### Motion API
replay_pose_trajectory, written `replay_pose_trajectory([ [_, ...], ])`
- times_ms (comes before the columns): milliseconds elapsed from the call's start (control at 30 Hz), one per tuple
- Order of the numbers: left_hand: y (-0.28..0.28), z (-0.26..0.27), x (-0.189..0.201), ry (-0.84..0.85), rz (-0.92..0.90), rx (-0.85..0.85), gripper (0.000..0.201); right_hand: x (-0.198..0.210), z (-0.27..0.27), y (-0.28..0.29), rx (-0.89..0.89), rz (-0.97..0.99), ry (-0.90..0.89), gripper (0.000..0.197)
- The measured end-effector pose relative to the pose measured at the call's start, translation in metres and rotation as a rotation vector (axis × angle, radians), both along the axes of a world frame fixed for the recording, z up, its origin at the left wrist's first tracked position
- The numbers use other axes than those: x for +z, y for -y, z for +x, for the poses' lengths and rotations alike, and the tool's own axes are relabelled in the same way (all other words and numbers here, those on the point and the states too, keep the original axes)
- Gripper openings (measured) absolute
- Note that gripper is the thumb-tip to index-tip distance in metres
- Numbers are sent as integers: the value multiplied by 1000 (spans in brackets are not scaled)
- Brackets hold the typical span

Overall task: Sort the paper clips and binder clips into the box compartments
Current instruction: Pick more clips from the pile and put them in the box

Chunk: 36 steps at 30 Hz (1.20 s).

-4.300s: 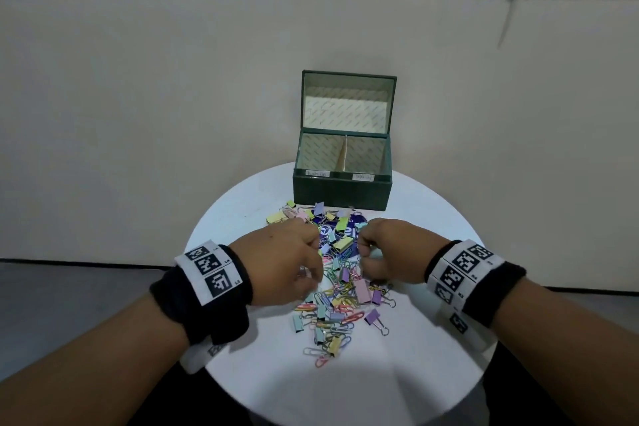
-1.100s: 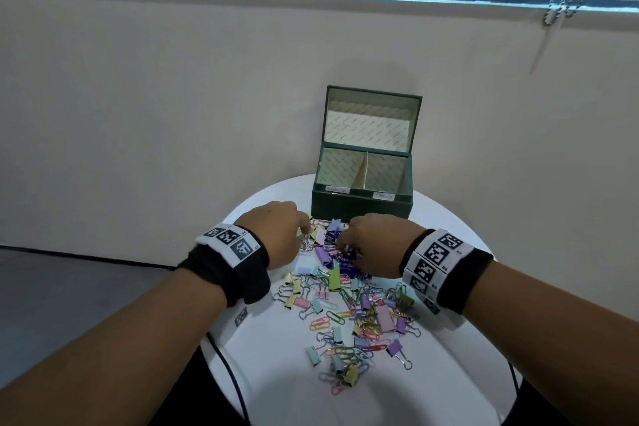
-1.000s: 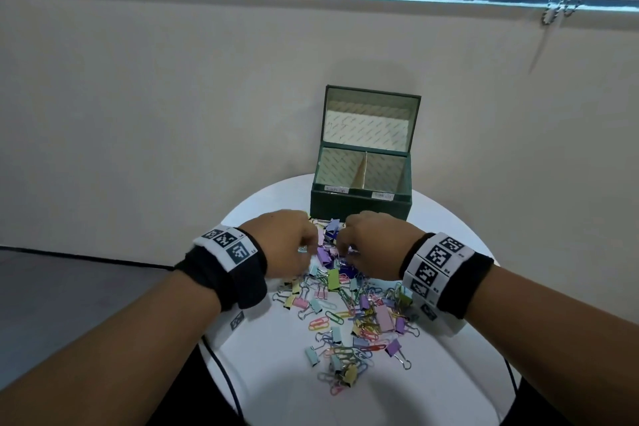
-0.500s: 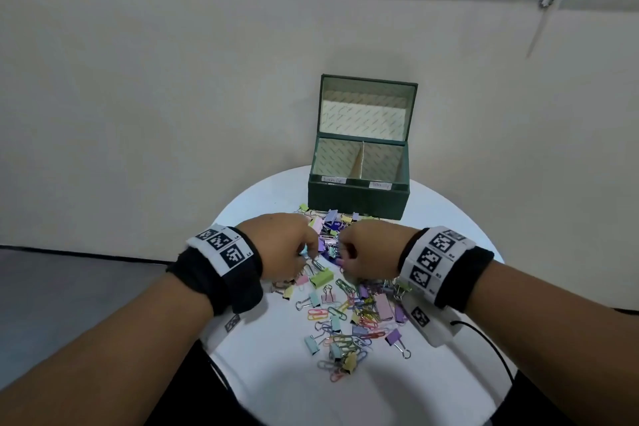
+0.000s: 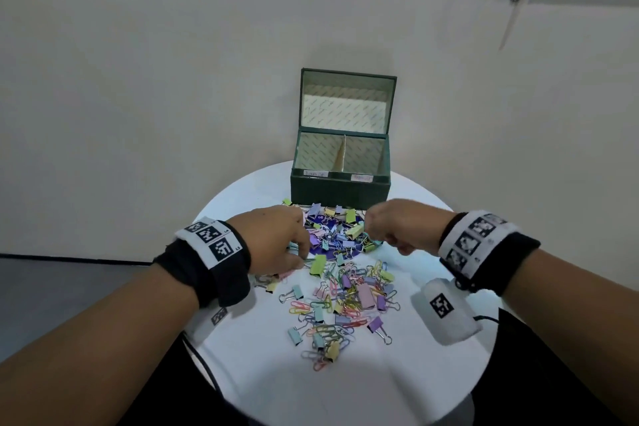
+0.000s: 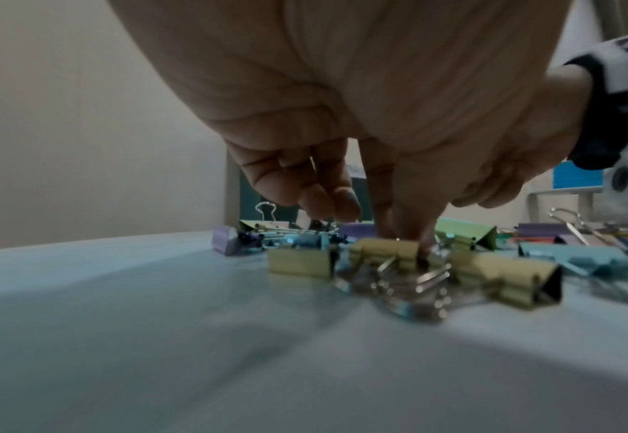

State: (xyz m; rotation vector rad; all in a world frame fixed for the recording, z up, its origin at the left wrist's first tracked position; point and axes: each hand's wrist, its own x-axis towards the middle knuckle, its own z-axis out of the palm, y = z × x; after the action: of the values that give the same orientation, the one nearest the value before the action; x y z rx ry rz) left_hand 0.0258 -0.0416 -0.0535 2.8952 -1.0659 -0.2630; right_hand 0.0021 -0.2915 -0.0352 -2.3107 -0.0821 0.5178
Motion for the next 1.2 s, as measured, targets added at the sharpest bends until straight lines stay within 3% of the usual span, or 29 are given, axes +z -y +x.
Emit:
replay_pose_trajectory([
  [67, 0, 0, -1, 1, 2, 5, 13, -8, -7, -2, 230, -459, 179, 7],
  [133, 0, 0, -2, -6, -27, 5, 12, -11, -15, -7, 306, -565, 259, 14],
  [200, -2, 0, -1, -9, -90, 18, 14, -12, -18, -13, 329, -529, 245, 22],
  [333, -2, 1, 5, 81, -171, 65, 16, -9, -17, -21, 325, -568, 274, 17],
  [433, -2, 3, 6, 149, -156, 163, 13, -10, -15, -23, 346, -529, 255, 18],
  [533, -4, 6, 5, 167, -100, 238, 14, -13, -13, -26, 344, -477, 202, 6],
  [633, 0, 2, 4, 133, -93, 153, 10, -18, -11, -30, 351, -494, 217, 9],
  [800, 7, 0, 0, 61, 8, 53, 30, -11, -3, -20, 341, -440, 234, 12],
  [900, 8, 0, -2, 66, 14, -8, 40, 10, 12, -8, 230, -302, 294, 13],
  [1000, 14, -2, -5, 41, 28, -54, 46, 28, 42, 7, 5, -201, 492, 13],
  [1100, 17, -2, -4, 48, 9, -104, 33, 37, 75, 15, -139, -229, 593, 4],
  [1200, 16, 0, -5, 44, -20, -128, 24, 37, 97, 15, -120, -336, 531, 8],
])
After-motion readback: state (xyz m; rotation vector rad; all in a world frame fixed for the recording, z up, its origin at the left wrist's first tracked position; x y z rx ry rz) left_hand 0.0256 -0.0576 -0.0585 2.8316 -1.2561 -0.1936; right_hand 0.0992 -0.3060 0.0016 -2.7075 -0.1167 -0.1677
